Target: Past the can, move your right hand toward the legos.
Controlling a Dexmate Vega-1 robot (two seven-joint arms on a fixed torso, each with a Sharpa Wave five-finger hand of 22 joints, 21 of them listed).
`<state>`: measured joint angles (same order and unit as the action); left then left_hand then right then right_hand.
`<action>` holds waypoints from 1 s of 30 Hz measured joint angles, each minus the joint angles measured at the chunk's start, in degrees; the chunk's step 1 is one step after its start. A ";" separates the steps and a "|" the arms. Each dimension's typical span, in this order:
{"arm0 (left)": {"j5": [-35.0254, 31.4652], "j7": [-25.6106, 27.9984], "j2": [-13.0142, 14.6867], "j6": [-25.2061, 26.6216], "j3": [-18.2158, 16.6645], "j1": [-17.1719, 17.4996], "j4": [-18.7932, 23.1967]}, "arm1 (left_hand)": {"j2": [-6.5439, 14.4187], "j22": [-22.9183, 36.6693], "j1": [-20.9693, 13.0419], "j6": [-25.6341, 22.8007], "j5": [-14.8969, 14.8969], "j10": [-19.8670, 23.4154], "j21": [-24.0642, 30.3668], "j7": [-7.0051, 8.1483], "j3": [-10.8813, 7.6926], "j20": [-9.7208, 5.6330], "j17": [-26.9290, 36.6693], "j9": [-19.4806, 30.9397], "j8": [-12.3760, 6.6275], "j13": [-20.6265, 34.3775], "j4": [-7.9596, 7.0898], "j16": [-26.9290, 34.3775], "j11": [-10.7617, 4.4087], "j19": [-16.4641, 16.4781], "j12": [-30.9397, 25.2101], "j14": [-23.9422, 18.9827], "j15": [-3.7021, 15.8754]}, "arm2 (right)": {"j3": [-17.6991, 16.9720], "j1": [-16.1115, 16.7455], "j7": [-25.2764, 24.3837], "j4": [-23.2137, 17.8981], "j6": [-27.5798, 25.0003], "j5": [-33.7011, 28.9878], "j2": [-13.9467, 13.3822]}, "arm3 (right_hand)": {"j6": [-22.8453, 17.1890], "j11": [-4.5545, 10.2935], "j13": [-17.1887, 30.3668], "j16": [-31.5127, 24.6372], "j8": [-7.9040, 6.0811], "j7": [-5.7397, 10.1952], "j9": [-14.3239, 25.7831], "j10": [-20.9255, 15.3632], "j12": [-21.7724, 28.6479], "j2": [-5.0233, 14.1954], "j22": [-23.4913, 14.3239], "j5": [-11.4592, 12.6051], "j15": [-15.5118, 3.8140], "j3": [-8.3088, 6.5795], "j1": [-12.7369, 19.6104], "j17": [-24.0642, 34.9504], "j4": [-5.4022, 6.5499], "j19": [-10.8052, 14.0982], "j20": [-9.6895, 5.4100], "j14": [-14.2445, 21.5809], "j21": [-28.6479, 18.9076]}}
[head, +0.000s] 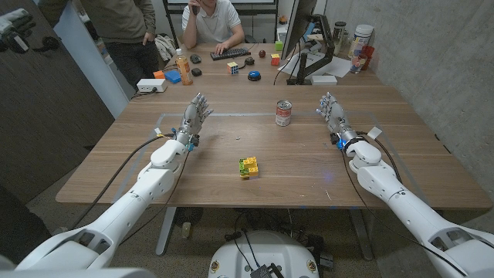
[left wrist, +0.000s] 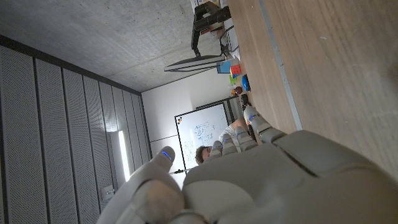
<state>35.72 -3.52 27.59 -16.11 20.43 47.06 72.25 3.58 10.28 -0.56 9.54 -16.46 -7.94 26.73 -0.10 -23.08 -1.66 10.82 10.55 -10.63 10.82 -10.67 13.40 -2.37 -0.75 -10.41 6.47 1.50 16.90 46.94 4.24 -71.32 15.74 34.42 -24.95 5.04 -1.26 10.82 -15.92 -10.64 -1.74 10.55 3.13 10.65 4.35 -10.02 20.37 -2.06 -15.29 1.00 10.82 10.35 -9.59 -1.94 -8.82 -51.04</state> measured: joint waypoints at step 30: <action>-7.56 -5.44 -7.85 2.67 -7.57 -1.75 -5.49 | 0.00 -0.02 0.00 -0.01 0.00 0.01 0.00 0.00 0.01 0.01 -0.01 -0.01 0.00 -0.01 0.00 0.00 0.00 0.00 0.04 -0.03 0.01 | -18.47 5.15 12.67 -6.17 -2.81 -22.35 13.62 | -6.69 0.78 0.53 -0.65 -1.33 6.26 0.26 -7.51 1.77 -6.32 0.42 -1.18 6.14 6.00 3.54 -0.54 -4.68 6.88 13.83 10.08 3.69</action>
<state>28.16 -8.96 19.74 -13.44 12.87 45.31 66.76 3.58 10.27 -0.56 9.53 -16.46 -7.94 26.73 -0.10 -23.08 -1.65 10.80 10.54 -10.63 10.81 -10.66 13.39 -2.36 -0.75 -10.37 6.45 1.51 -1.57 52.09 16.91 -77.49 12.92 12.07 -11.34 -1.65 -0.48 11.35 -16.56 -11.97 4.52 10.81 -4.38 12.42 -1.97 -9.60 19.19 4.08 -9.29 4.54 10.28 5.66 -2.71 11.89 1.26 -47.34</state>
